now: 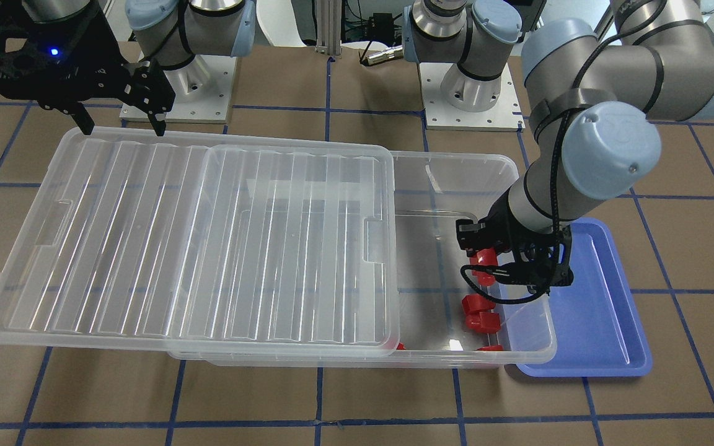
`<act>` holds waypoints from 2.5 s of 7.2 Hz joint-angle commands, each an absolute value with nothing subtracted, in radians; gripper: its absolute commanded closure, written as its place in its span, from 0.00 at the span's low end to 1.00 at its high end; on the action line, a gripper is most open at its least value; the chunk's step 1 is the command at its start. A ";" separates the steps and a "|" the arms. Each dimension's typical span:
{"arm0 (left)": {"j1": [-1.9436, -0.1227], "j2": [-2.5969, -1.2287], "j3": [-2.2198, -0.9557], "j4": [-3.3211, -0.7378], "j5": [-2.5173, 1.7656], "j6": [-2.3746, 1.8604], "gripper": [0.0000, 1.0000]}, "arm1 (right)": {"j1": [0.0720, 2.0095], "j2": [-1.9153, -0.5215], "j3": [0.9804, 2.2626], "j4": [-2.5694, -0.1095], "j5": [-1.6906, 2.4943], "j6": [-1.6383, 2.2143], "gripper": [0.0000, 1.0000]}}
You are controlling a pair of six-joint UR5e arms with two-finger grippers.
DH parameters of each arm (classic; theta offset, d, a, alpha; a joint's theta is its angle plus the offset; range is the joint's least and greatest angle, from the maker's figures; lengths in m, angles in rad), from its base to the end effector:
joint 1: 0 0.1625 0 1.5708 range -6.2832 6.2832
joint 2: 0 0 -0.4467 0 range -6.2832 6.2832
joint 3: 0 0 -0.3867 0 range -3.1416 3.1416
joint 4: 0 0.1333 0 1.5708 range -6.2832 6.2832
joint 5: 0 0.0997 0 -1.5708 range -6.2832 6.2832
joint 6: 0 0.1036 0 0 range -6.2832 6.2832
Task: Place red block in blue tray from box
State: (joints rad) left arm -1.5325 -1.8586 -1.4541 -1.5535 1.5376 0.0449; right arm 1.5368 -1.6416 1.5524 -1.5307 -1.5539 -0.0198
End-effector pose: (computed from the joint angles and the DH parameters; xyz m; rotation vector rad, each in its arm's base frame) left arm -0.1140 -0.5953 0.4074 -0.0063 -3.0931 -0.2360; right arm 0.1194 -0.4626 0.5440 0.0215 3.1250 -0.0774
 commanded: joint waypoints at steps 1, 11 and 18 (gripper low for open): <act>-1.423 -1.790 -1.442 -1.623 1.610 0.081 1.00 | 1.536 -1.643 1.552 -1.529 -1.563 -0.020 0.00; -1.146 -1.980 -1.707 -1.273 1.615 0.431 1.00 | 1.536 -1.643 1.555 -1.529 -1.571 -0.020 0.00; -1.150 -2.066 -1.695 -1.236 1.618 0.397 0.95 | 1.401 -1.647 1.543 -1.508 -1.654 -0.238 0.00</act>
